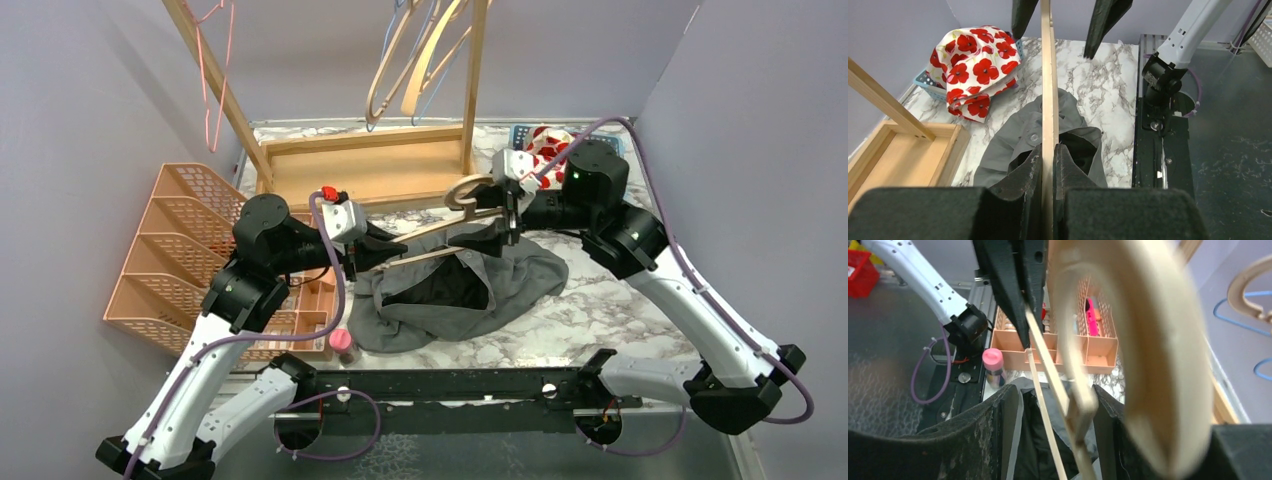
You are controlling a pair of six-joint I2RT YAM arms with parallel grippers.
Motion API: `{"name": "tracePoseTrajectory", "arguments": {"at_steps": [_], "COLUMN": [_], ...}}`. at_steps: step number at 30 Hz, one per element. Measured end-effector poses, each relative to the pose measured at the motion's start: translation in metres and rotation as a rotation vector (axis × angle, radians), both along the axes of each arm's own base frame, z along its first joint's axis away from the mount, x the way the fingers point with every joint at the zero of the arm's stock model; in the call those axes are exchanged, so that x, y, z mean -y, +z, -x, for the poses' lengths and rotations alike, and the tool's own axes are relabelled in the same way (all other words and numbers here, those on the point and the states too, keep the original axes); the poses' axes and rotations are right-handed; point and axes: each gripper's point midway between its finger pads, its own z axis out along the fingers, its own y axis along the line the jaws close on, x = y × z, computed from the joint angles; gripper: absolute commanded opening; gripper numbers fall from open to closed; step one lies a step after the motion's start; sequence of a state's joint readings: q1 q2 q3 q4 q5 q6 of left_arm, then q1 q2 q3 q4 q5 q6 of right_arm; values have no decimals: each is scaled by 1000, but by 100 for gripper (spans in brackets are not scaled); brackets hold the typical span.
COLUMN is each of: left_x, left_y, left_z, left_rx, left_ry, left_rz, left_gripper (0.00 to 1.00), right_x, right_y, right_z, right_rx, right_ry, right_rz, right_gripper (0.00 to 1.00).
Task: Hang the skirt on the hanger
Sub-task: Hang the skirt on the hanger.
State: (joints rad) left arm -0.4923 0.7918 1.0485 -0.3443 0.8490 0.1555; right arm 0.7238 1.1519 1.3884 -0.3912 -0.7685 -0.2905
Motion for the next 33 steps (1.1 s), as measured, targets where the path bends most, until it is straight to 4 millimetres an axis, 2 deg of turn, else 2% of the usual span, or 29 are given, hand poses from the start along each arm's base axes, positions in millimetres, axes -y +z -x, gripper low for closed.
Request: {"name": "tracePoseTrajectory", "arguments": {"at_steps": [4,7,11,17,21,25,27,29,31,33], "left_x": [-4,-5,-6,-7,-7,-7,-7,-8,-9,-13], "left_y": [4,6,5,1,0,-1,-1,-1,0,-1], "left_z": [6,9,10,12,14,14,15,14,12,8], "left_rx": [24,33,28,21,19,13,7,4,-19,-52], "left_ry": [0,0,0,-2,-8,-8,-7,1,29,85], "left_rz": [10,14,10,2,0,-3,-3,0,7,22], "left_gripper": [0,0,0,0,0,2,33,57,68,73], "right_x": [12,20,19,14,13,11,12,13,13,16], "right_y": [9,12,13,10,6,2,2,1,-2,-13], "right_z": [12,14,12,4,5,6,5,3,2,-1], "right_rx": [56,73,68,23,-3,-19,-19,-16,-14,-26], "right_ry": [49,85,141,222,262,288,288,284,279,259], "right_rz": [-14,-13,-3,5,5,7,6,5,5,16], "right_gripper": [61,55,46,39,26,3,1,1,1,1]}}
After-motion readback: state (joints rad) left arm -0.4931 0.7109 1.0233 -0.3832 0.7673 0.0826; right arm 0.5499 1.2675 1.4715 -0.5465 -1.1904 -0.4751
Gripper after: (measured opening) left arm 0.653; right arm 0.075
